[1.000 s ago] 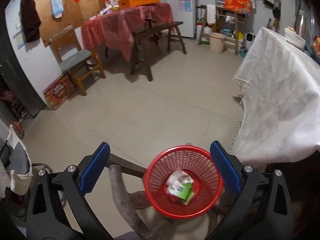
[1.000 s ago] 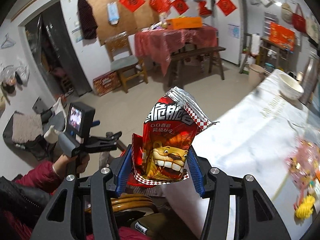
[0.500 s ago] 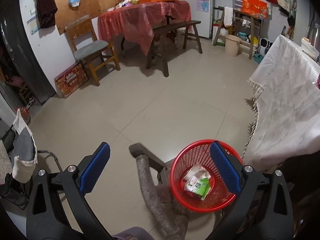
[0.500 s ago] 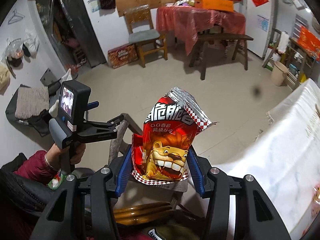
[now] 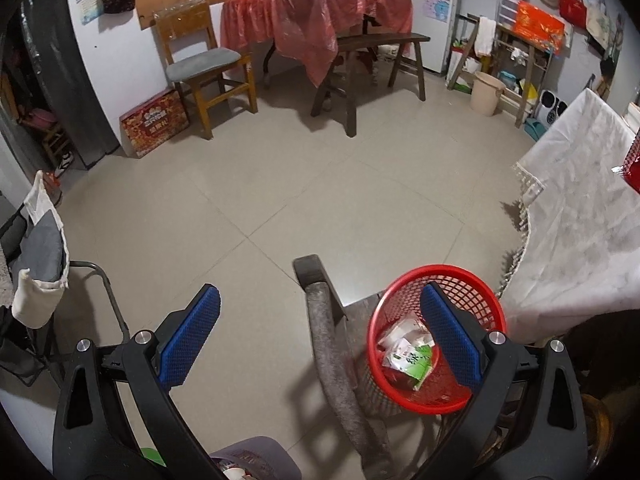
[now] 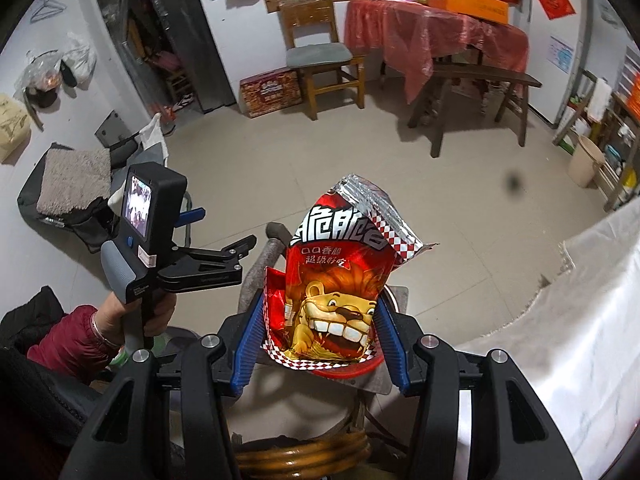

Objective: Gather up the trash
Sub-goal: 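Lower the red snack bag into the wastebasket and open the right tool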

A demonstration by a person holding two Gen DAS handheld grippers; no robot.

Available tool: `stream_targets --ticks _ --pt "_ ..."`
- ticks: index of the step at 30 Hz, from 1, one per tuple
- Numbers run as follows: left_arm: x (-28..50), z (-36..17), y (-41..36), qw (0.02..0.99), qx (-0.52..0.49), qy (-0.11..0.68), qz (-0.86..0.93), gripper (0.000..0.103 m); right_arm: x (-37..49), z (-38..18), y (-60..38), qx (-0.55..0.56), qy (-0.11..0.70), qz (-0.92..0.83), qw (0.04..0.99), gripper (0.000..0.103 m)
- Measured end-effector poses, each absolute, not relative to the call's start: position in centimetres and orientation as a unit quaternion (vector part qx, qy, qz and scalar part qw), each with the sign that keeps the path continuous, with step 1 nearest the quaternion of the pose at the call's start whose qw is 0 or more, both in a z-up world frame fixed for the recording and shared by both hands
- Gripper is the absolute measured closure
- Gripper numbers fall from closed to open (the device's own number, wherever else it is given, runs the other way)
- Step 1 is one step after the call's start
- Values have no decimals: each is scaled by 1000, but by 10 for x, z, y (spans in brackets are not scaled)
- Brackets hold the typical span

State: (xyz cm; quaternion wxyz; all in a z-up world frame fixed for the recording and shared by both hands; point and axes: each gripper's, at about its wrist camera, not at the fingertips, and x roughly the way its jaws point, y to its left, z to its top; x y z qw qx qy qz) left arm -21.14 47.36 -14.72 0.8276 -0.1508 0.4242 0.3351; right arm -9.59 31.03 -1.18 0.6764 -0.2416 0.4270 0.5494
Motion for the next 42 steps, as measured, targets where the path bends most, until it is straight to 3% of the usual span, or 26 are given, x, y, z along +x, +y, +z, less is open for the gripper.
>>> stream_targets --ticks 9,13,23,42 --pt "-222 -143 486 824 -169 415 347 7 -102 -28 348 -251 434 572 649 50" --pt "-223 -142 488 824 -171 414 347 7 -96 -45 361 -260 440 563 649 32" --pt "-215 -142 480 829 -166 415 335 7 -77 -37 338 -228 442 544 676 32" --pt "-184 -153 443 841 -146 432 290 7 6 26 156 -118 411 401 810 30"
